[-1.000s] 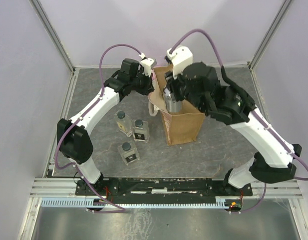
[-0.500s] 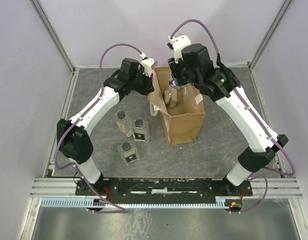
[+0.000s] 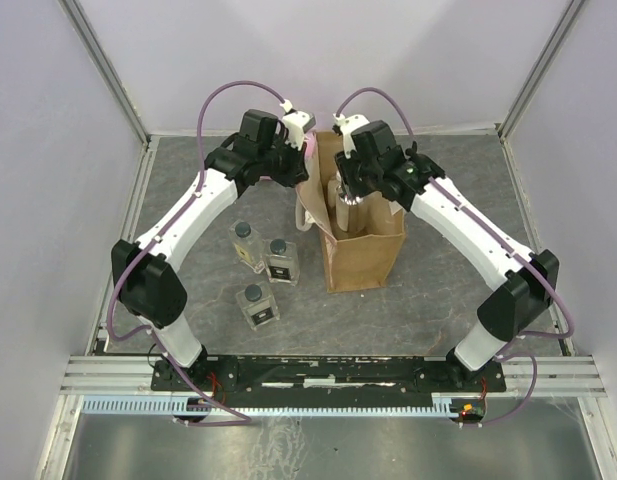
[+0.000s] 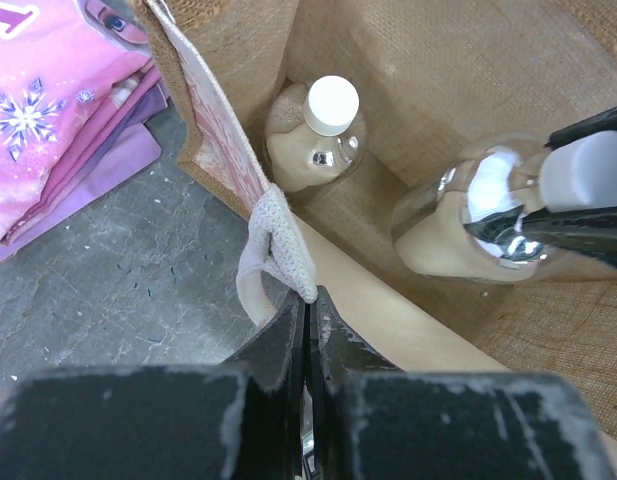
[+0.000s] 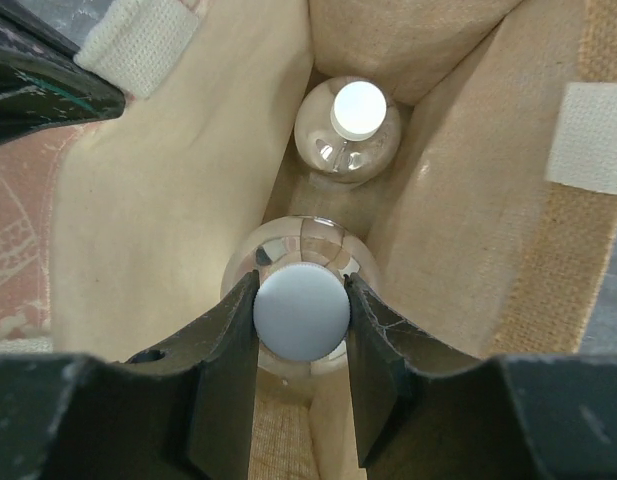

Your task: Place the personal care products into the canvas bag

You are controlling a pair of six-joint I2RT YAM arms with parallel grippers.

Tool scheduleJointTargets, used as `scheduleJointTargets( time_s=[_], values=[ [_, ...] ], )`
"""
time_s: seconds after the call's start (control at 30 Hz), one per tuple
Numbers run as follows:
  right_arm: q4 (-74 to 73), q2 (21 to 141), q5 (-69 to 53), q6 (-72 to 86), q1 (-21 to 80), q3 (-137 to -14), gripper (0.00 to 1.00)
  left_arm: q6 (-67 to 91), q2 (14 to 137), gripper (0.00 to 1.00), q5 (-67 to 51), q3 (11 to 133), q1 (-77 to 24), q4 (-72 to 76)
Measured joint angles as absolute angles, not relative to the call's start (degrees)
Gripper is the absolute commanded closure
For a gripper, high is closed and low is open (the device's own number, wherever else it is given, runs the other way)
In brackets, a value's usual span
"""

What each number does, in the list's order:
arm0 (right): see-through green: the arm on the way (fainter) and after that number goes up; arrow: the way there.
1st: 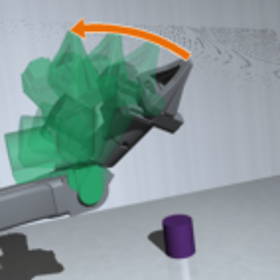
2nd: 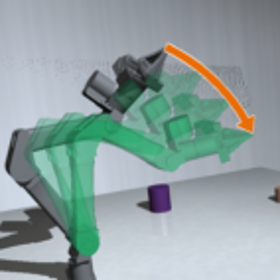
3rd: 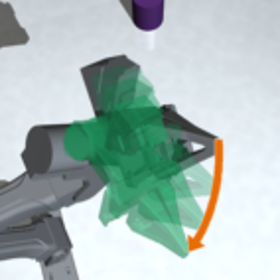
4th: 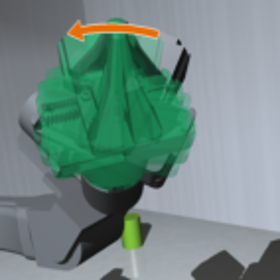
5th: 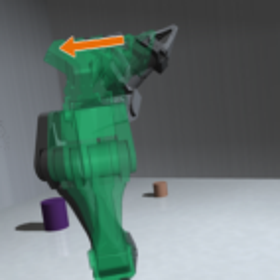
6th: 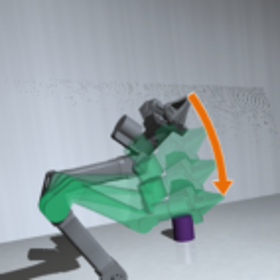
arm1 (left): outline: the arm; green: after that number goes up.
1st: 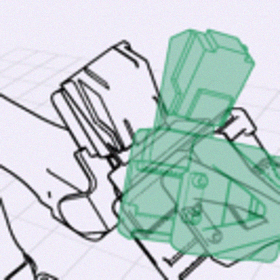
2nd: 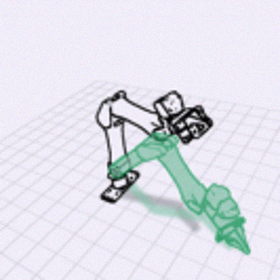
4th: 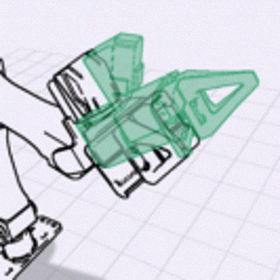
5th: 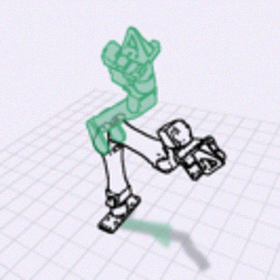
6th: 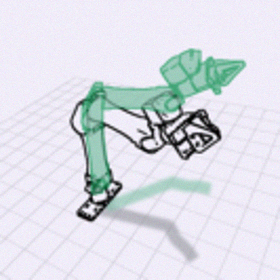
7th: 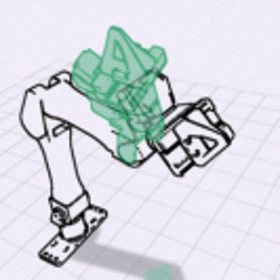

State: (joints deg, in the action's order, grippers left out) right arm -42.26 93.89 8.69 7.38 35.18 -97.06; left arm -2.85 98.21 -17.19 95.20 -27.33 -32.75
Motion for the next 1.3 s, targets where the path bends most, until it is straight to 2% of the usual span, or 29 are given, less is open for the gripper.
scheduleJointTargets(
  time_s=[0.57, 1.3],
  values=[
    [-27.49, 93.36, 8.23, 6.55, 35.40, -77.84, 1.00, -2.85, 98.21, 0.97, -19.81, 94.37, -27.00, -31.44],
    [-19.14, 96.14, 8.23, 5.10, 32.56, -79.26, 1.00, -2.85, 98.21, 0.97, -19.66, 94.11, -27.00, -31.05]
  ],
)
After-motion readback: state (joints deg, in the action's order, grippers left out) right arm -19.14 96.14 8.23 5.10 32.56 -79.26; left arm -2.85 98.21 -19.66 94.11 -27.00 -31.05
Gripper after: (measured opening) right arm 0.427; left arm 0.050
